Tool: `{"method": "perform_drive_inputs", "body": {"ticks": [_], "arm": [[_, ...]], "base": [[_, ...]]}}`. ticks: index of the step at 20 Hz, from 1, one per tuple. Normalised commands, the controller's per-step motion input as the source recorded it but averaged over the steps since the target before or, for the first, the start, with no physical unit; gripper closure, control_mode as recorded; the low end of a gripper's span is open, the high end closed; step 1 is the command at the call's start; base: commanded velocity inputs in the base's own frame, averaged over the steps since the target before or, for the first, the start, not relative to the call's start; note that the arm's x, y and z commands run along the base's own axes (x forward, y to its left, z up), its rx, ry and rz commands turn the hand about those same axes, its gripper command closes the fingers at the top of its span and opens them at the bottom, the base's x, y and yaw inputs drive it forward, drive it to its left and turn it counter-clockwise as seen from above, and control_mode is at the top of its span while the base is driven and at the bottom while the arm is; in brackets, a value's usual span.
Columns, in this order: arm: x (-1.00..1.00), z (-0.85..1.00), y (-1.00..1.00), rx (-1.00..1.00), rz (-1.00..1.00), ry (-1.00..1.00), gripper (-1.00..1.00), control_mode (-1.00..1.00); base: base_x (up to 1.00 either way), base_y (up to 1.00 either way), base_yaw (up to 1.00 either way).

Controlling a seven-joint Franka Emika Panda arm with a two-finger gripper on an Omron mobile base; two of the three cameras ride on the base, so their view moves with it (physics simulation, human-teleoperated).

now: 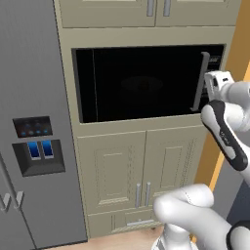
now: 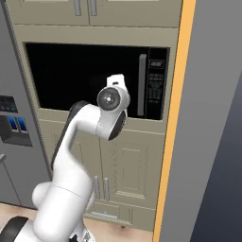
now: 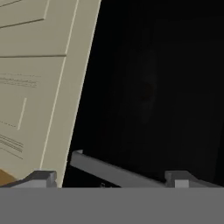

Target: Place the bowl containing the onion and shrimp in the microwave. Close the microwave door and press the start button to microwave the meal.

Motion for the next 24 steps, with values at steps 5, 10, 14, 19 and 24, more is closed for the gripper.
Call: {"method": "perform_drive_inputs", "body": {"ticks": [5, 10, 14, 19, 24], "arm": [[-0.27, -0.15, -0.19, 0.00, -0.09, -0.08, 1.00, -1.00], [-0.29, -0.10, -0.21, 0.03, 0.00, -0.06, 1.00, -1.00], [-0.02, 0.00, -0.34, 0.16, 0.01, 0.00, 1.00, -1.00], [0.00, 0.00, -0.17, 0.20, 0.06, 0.00, 1.00, -1.00], [0.01, 0.00, -0.05, 0.19, 0.02, -0.02, 1.00, -1.00]], "base": [[0.00, 0.00, 0.00], [0.00, 0.00, 0.00], [0.00, 0.00, 0.00], [0.00, 0.00, 0.00], [0.00, 0.00, 0.00]]}}
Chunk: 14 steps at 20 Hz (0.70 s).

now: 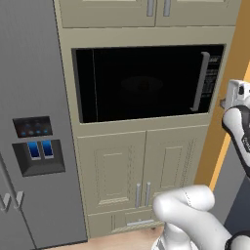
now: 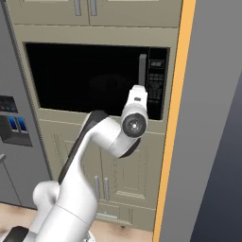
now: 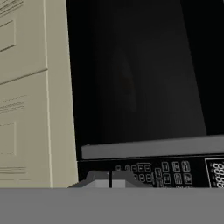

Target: Place the bowl containing the onion and shrimp in the microwave. Close the microwave door and press the start button to microwave the meal.

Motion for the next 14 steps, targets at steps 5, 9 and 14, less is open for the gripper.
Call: {"method": "perform_drive_inputs", "body": {"ticks": [5, 9, 14], "arm": [[0.11, 0.00, -0.19, 0.02, -0.01, 0.00, 1.00, -1.00], [0.21, 0.00, -0.18, 0.00, -0.03, 0.00, 1.00, -1.00], [0.23, 0.00, -0.10, 0.00, 0.00, 0.00, 1.00, -1.00]], "base": [[0.00, 0.00, 0.00], [0.00, 0.00, 0.00], [0.00, 0.00, 0.00]]}}
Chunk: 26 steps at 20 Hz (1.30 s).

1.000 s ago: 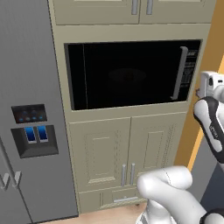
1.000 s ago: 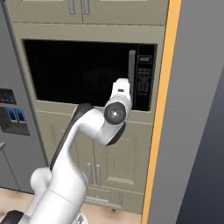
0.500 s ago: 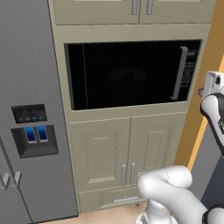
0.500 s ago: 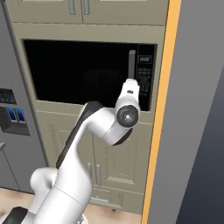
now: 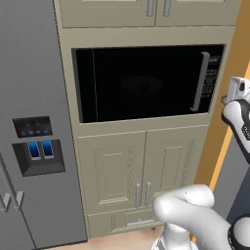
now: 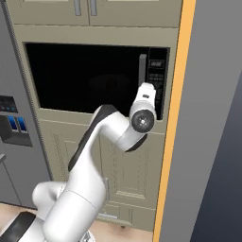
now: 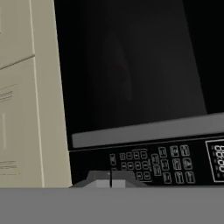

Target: Place the bowl containing the onion and shrimp in the microwave. Close the microwave door and press the start button to microwave the meal.

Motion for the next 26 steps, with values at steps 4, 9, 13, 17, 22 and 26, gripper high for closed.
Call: {"method": "perform_drive_inputs", "body": {"ticks": [4, 9, 13, 17, 22, 26], "arm": [[0.27, 0.00, -0.08, 0.00, 0.00, 0.00, 1.00, -1.00], [0.25, -0.10, -0.09, 0.00, 0.00, 0.00, 1.00, -1.00], [0.22, -0.20, -0.05, 0.00, 0.00, 0.00, 1.00, -1.00], [0.23, -0.15, -0.03, 0.00, 0.00, 0.00, 1.00, -1.00], [0.27, -0.08, -0.08, 0.00, 0.00, 0.00, 1.00, -1.00], [0.27, -0.06, -0.13, 0.00, 0.00, 0.00, 1.00, -1.00]], "base": [[0.00, 0.00, 0.00], [0.00, 0.00, 0.00], [0.00, 0.00, 0.00], [0.00, 0.00, 0.00], [0.00, 0.00, 0.00], [0.00, 0.00, 0.00]]}}
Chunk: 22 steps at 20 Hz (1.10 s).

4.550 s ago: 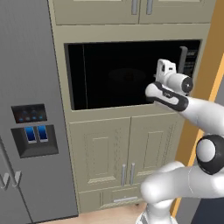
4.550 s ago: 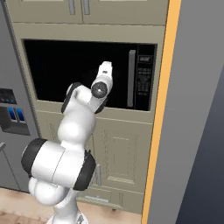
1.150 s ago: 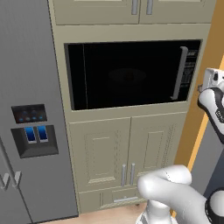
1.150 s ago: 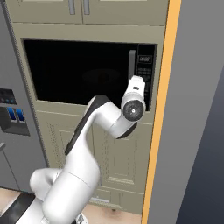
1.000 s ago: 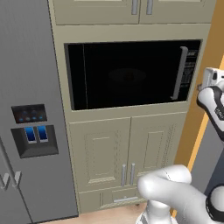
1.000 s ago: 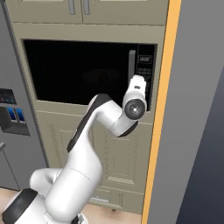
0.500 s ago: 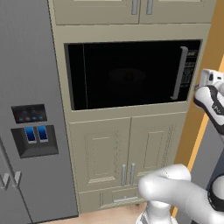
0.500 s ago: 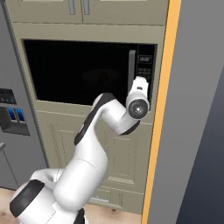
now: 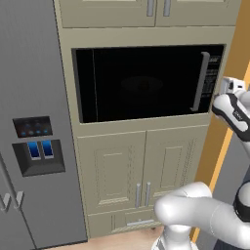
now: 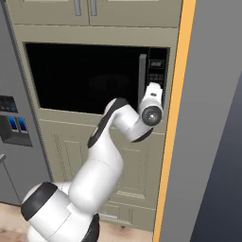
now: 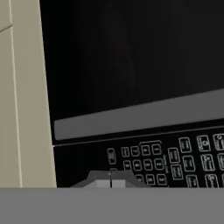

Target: Place the bowl containing the onion and shrimp in the microwave. Close the microwave door and press the start button to microwave the meal.

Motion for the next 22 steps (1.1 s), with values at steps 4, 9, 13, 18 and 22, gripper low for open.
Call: {"method": "perform_drive_inputs", "body": {"ticks": [4, 9, 13, 18, 22], "arm": [[0.22, -0.12, -0.10, 0.00, 0.00, 0.00, 1.00, -1.00], [0.20, -0.11, -0.09, 0.00, 0.00, 0.00, 1.00, -1.00], [0.22, -0.06, -0.09, 0.00, 0.00, 0.00, 1.00, -1.00], [0.23, -0.07, -0.09, 0.00, 0.00, 0.00, 1.00, -1.00], [0.22, -0.11, -0.10, 0.00, 0.00, 0.00, 1.00, -1.00]], "base": [[0.00, 0.00, 0.00], [0.00, 0.00, 0.00], [0.00, 0.00, 0.00], [0.00, 0.00, 0.00], [0.00, 0.00, 0.00]]}}
